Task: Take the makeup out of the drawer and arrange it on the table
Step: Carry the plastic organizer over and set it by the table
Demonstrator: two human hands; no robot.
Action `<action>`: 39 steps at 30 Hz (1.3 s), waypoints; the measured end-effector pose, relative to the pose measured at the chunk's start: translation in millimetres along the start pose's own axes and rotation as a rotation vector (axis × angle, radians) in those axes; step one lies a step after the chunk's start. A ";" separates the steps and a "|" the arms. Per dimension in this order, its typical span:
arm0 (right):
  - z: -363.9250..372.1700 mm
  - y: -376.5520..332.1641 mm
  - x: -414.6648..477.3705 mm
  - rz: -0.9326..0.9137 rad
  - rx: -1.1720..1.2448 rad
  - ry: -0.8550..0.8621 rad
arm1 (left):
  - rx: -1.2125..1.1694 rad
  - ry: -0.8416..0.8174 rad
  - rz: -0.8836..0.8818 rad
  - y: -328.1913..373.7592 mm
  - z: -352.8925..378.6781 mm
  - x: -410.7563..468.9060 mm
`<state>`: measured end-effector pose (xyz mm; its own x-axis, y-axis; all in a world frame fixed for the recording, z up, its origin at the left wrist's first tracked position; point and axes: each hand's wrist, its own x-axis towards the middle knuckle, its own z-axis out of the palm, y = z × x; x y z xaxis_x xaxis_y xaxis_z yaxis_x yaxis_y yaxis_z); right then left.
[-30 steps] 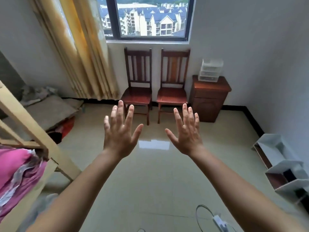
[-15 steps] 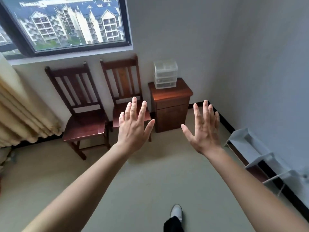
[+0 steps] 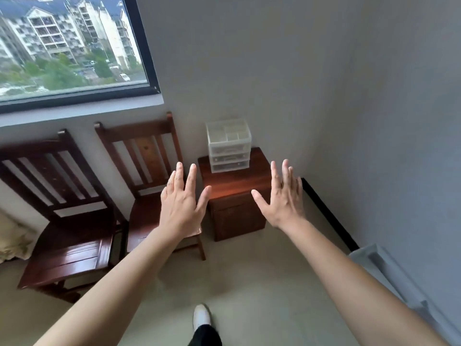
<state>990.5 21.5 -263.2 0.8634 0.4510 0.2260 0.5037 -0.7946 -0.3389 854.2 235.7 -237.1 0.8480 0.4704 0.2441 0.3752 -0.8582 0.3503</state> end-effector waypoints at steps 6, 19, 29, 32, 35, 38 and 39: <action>73.8 9.1 143.9 0.133 0.114 -0.076 | -0.103 -0.136 -0.064 -40.8 72.9 142.6; 157.2 52.7 374.3 0.554 0.548 -0.334 | -0.572 -0.459 -0.461 -75.0 195.1 397.4; 260.7 114.2 493.1 0.763 0.852 -0.661 | -1.005 -0.456 -1.086 -76.1 296.6 470.9; 287.1 131.8 510.6 0.755 0.862 -0.748 | -0.955 -0.307 -1.143 -64.2 311.4 483.9; 295.7 130.5 515.9 0.724 0.887 -0.741 | -0.910 -0.222 -1.216 -62.4 320.5 487.4; 295.6 130.2 514.7 0.715 0.914 -0.720 | -0.880 -0.207 -1.264 -60.3 321.4 489.1; 295.5 131.0 514.3 0.703 0.910 -0.715 | -0.865 -0.213 -1.261 -59.2 321.7 491.5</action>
<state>1508.5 269.4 -461.2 0.6280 0.3962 -0.6698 -0.4482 -0.5195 -0.7275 1369.3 451.6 -428.8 0.2220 0.6724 -0.7061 0.6047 0.4732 0.6407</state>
